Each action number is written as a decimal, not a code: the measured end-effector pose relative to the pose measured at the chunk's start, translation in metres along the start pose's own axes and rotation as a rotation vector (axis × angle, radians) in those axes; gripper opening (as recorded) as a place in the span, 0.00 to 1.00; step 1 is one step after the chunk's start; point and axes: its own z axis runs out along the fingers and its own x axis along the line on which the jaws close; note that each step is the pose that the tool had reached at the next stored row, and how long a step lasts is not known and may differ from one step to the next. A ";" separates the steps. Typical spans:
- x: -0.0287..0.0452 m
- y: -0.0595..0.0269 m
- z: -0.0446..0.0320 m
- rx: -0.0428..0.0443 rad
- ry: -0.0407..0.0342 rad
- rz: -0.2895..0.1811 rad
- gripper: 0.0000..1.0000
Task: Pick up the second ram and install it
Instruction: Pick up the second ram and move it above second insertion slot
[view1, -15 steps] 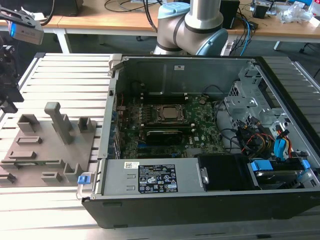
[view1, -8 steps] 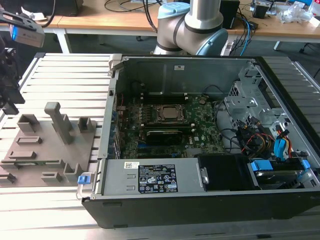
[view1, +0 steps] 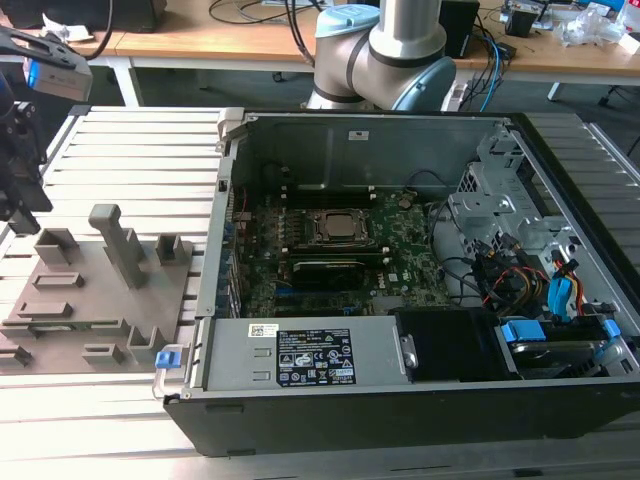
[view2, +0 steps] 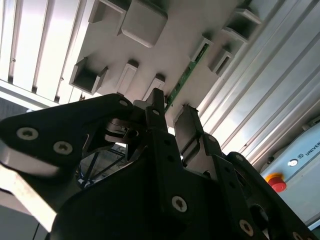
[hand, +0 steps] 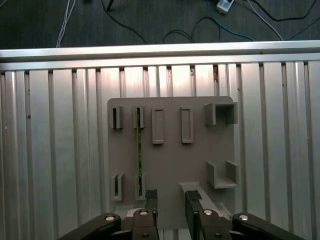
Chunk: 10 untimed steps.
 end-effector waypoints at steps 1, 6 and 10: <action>0.0000 0.0000 0.0014 0.0000 0.0000 0.000 0.36; 0.0001 -0.0001 0.0054 0.0000 -0.0001 0.000 0.36; 0.0002 -0.0002 0.0088 0.0000 0.0000 0.000 0.36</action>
